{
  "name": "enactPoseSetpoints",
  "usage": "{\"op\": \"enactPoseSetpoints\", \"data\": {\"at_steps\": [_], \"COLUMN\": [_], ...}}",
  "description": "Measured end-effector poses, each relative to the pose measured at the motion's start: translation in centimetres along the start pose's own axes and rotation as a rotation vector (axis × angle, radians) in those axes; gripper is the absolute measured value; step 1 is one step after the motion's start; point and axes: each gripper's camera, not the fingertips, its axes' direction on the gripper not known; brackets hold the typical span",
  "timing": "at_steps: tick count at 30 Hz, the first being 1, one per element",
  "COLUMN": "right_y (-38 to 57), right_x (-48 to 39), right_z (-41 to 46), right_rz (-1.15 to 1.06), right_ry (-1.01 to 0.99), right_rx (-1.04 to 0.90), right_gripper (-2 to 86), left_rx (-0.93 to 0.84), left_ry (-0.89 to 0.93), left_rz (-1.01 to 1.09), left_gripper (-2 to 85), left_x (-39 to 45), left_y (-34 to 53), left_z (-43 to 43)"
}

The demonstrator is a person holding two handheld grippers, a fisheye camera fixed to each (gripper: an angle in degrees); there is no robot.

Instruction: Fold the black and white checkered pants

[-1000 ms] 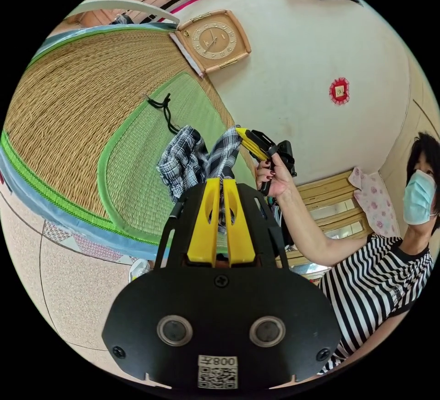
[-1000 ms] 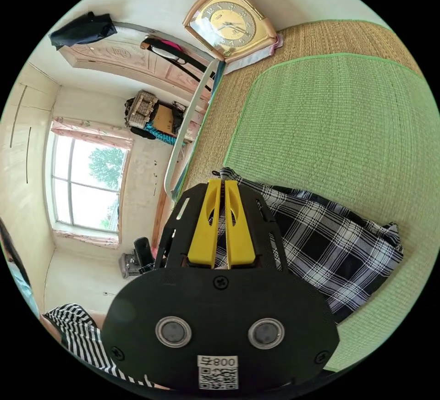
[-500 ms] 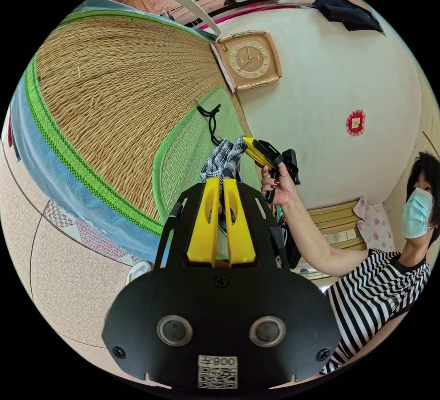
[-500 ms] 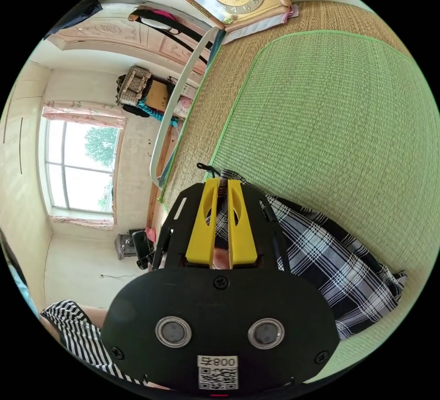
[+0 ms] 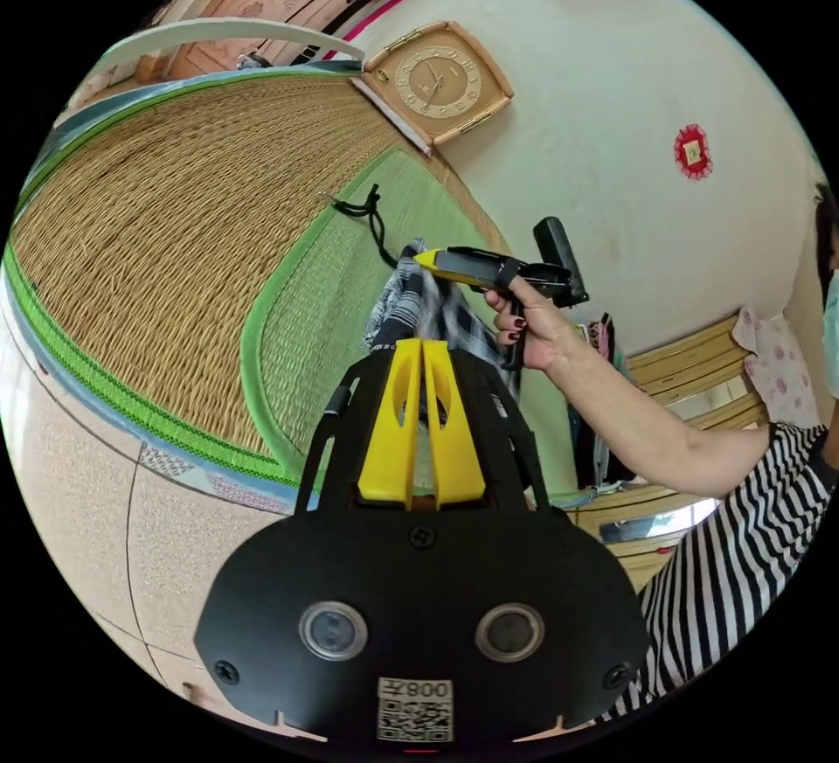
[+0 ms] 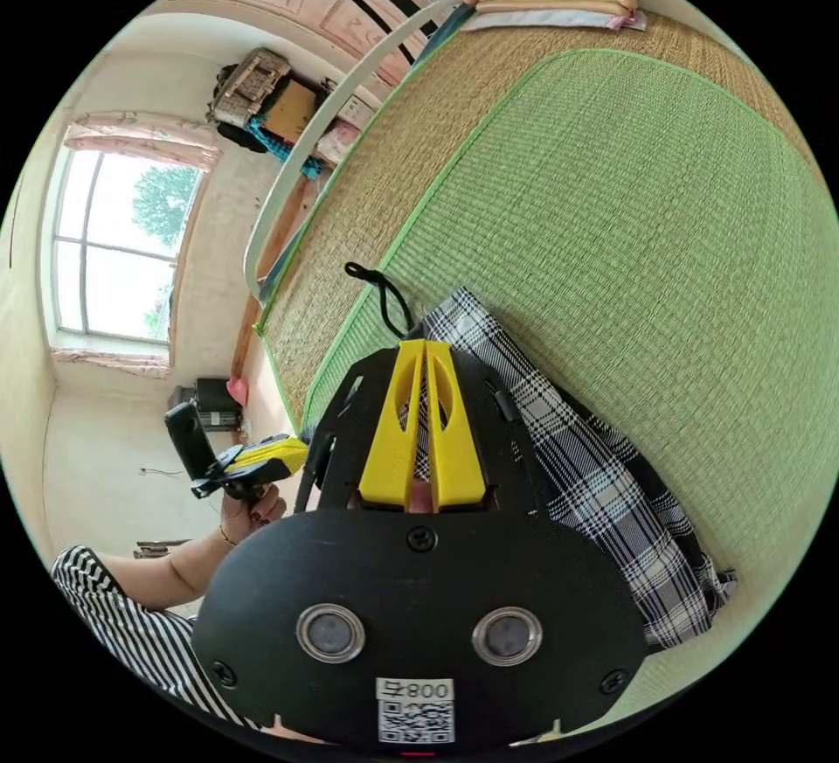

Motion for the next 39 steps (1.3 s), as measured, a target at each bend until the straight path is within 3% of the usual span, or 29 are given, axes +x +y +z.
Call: {"op": "enactPoseSetpoints", "data": {"at_steps": [1,9,17,21,27,32,39], "right_y": [-0.3,8.4,24.8,26.4,28.0,31.0,36.1], "right_x": [0.4,1.1,6.7,8.0,7.7,10.5,15.1], "right_z": [0.1,-7.7,-5.6,-5.7,-6.3,-7.7,-9.5], "right_rz": [0.012,-0.123,0.159,0.194,0.135,0.228,0.394], "right_ry": [-0.038,-0.038,0.010,-0.087,-0.022,-0.119,-0.259], "right_rx": [0.005,0.112,-0.035,0.024,0.013,0.126,0.196], "right_gripper": [0.2,0.1,0.1,0.0,0.1,0.4,3.3], "left_rx": [-0.032,-0.012,-0.130,-0.121,-0.155,-0.353,-0.622], "left_ry": [-0.094,-0.007,-0.153,-0.120,-0.082,0.075,0.152], "left_rz": [-0.038,0.025,0.050,0.010,0.135,0.235,0.288], "left_gripper": [0.0,0.0,0.0,0.1,0.6,3.0,6.8], "left_x": [-0.3,1.8,2.7,2.7,6.7,10.6,13.5], "left_y": [-0.2,-0.7,-2.7,-3.4,-3.6,-2.1,-1.7], "left_z": [0.7,0.6,4.3,4.5,5.3,9.8,16.3]}}
